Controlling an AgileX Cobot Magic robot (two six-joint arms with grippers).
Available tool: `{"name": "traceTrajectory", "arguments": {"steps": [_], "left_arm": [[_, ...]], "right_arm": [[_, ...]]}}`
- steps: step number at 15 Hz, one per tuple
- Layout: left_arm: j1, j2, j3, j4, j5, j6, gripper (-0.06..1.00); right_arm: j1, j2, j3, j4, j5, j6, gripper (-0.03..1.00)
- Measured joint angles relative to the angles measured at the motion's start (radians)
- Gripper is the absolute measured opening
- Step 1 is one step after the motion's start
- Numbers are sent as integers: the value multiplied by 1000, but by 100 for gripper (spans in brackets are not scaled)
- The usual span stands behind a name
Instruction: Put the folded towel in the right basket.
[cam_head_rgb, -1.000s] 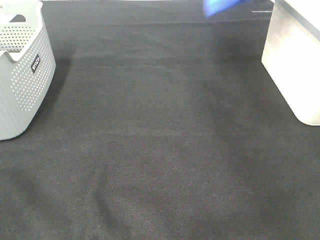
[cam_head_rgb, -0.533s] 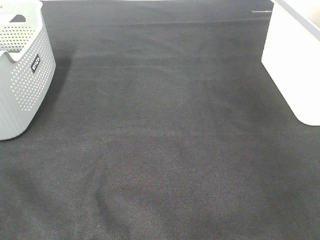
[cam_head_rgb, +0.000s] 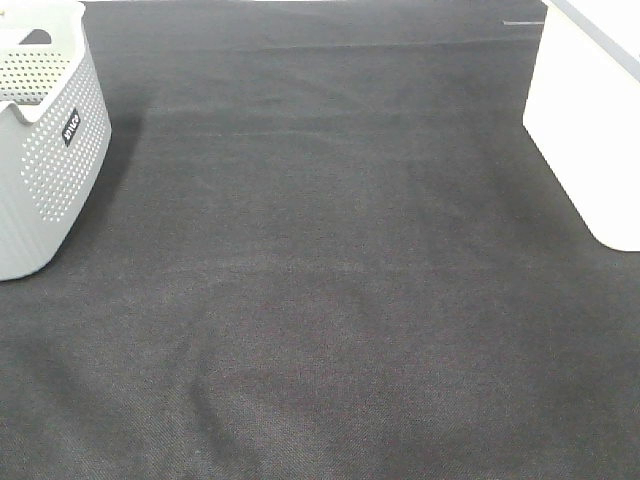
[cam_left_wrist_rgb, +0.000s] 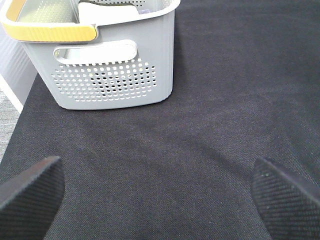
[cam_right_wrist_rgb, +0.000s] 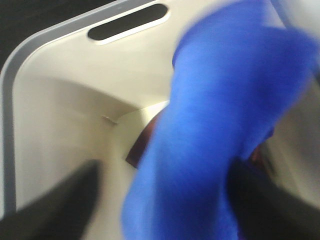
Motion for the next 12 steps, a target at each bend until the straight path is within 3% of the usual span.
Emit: {"name": "traceTrajectory", "arguments": {"steps": [1,2,8,12], "left_arm": [[0,0,0,0,0,0,94],[0,0,0,0,0,0,94],[0,0,0,0,0,0,94],[0,0,0,2,0,0,94]], "right_arm": [[12,0,1,0,0,-3,87],[31,0,1,10,0,-8,95],[51,-29,50,-7,-3,-114,97],[164,-221,392,-191,-4,-112,97]]}}
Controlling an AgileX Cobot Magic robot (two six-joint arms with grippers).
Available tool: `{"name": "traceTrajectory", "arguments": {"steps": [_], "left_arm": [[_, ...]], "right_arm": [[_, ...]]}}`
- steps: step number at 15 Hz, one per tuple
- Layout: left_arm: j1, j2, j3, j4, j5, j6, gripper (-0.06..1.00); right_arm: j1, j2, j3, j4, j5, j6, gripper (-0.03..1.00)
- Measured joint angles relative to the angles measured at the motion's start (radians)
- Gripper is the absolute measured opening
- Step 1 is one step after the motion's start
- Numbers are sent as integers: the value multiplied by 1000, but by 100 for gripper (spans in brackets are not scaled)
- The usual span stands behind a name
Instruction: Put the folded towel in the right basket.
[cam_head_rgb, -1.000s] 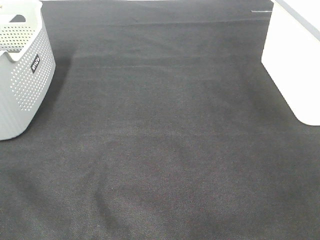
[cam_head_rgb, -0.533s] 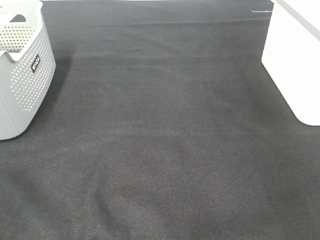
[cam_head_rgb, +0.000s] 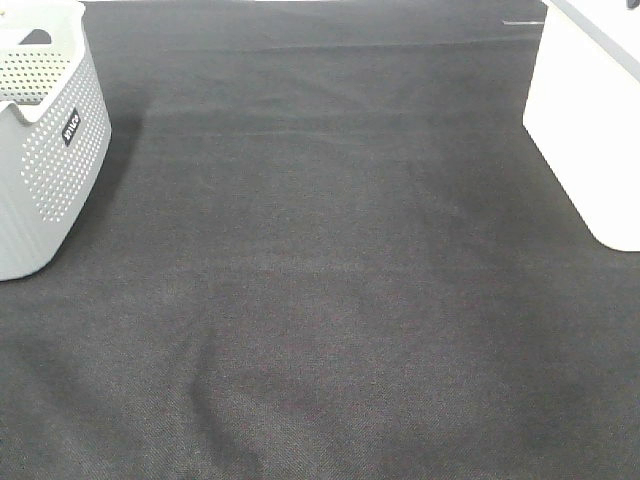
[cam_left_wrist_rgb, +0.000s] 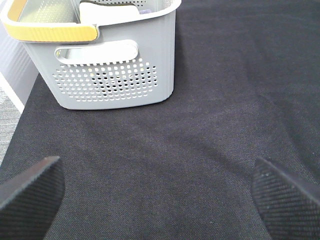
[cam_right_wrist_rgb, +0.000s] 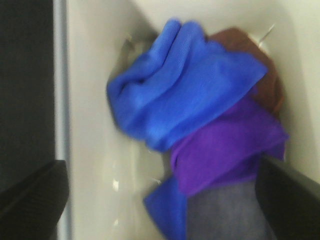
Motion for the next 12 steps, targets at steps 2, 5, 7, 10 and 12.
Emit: {"name": "traceTrajectory", "arguments": {"steps": [2,5,7,10,12], "left_arm": [[0,0,0,1,0,0,94],[0,0,0,1,0,0,94],[0,0,0,1,0,0,94],[0,0,0,1,0,0,94],[0,0,0,1,0,0,94]], "right_arm": [[22,-139,162,-14,1,23,97],[22,-429,429,-18,-1,30,97],[22,-599,617,-22,-2,32,97],[22,-915,932,-24,-34,30,97],[22,-1205,1176,-24,-40,-6,97]]}}
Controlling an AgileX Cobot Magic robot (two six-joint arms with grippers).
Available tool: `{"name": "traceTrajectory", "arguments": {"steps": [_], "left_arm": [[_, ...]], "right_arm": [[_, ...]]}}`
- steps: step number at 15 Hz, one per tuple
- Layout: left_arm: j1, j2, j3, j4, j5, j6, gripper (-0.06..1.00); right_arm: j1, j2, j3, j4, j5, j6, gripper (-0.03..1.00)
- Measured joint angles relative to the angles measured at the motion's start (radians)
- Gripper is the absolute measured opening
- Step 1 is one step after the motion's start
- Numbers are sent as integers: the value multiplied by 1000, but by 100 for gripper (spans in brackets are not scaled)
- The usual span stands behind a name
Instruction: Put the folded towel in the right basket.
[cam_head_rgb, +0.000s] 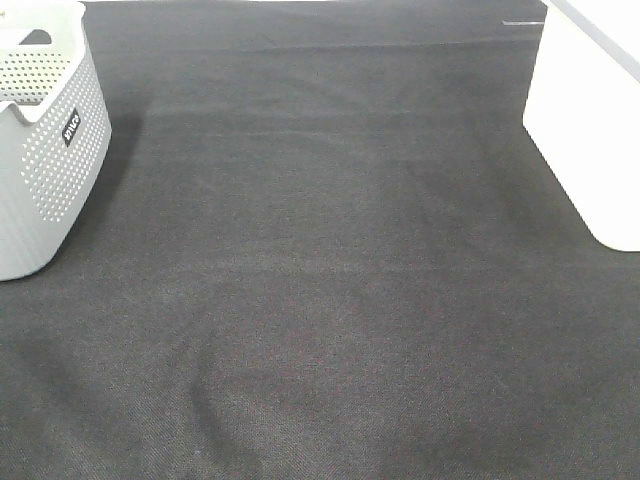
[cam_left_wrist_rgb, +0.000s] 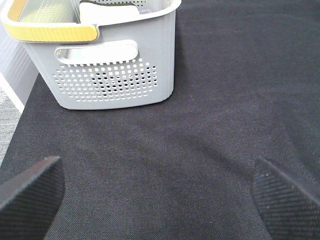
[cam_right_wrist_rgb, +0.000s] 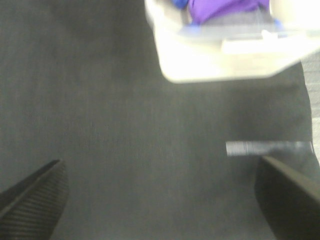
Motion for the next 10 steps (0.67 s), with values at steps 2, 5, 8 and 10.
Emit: {"name": "traceTrajectory", "arguments": {"steps": [2,5,8,10], "left_arm": [[0,0,0,0,0,0,94],[0,0,0,0,0,0,94],[0,0,0,0,0,0,94],[0,0,0,0,0,0,94]], "right_arm": [[0,-234,154,3,5,11,97],[0,-545,332,-5,6,18,97],[0,-694,419,-10,6,-4,97],[0,-811,491,-8,6,-10,97]]}}
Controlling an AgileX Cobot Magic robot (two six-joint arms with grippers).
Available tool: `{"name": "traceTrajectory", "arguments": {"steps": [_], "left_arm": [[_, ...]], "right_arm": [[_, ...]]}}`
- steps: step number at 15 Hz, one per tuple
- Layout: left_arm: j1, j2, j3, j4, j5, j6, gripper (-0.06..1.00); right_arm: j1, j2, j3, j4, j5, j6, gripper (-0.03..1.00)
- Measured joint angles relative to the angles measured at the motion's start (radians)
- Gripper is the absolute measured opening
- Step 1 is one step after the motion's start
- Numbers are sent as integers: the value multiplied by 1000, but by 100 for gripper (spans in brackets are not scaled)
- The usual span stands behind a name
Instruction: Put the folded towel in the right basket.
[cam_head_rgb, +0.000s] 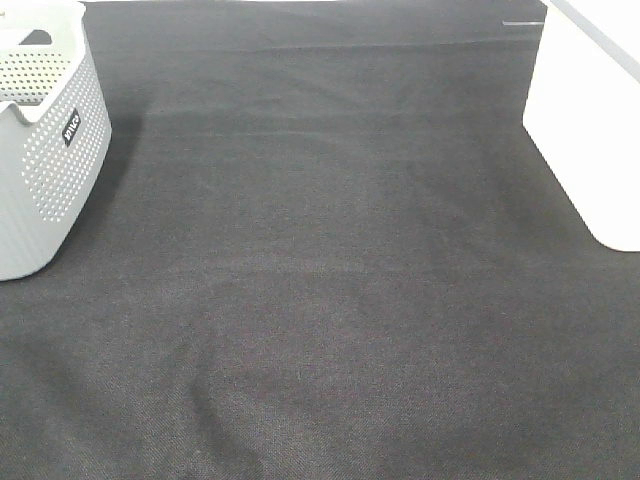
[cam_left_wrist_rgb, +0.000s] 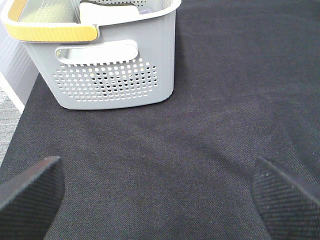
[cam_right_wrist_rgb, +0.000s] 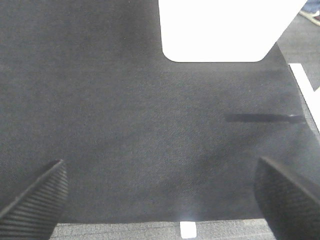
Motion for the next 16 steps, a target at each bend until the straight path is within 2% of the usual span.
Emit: {"name": "traceTrajectory", "arguments": {"steps": [4,7,16], "left_arm": [[0,0,0,0,0,0,94],[0,0,0,0,0,0,94],[0,0,0,0,0,0,94]], "right_arm": [[20,-115,153,55,-46,12,97],[47,-184,200,55,-78,12,97],[47,-192,221,13,-84,27,97]]}}
